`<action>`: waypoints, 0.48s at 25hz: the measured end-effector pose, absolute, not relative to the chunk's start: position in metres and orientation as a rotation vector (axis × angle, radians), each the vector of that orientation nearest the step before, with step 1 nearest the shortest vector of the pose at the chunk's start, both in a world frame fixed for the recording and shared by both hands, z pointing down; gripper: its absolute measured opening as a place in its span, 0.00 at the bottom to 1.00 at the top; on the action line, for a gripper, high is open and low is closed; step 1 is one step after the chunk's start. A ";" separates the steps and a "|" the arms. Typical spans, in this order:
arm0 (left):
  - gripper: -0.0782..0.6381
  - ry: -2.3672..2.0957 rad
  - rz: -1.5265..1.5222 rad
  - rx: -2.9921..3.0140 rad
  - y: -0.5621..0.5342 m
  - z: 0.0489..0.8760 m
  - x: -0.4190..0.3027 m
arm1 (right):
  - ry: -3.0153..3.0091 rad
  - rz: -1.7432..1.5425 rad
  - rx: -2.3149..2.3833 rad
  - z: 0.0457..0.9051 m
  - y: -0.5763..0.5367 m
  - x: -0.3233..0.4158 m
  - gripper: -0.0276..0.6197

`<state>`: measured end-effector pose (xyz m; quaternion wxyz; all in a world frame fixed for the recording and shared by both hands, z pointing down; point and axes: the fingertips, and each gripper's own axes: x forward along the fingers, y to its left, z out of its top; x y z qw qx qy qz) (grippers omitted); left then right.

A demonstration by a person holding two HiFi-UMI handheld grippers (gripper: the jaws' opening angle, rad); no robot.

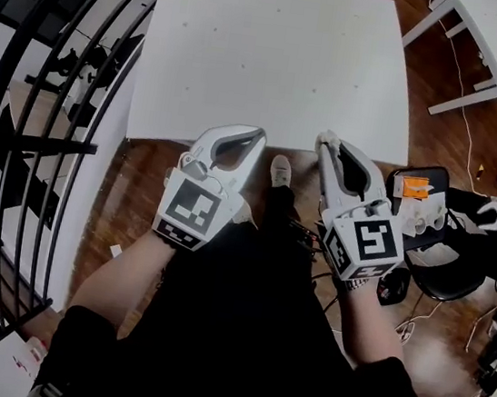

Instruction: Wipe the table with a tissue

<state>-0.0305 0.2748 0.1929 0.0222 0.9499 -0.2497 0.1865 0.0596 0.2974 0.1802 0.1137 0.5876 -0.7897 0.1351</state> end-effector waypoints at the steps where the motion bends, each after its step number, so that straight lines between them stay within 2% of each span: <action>1: 0.13 -0.773 0.587 2.930 0.272 0.197 -0.028 | -2.315 0.414 1.710 0.186 0.294 0.061 0.11; 12: 0.13 -0.808 0.711 2.794 0.215 0.243 0.019 | -2.311 0.549 1.554 0.250 0.229 0.102 0.11</action>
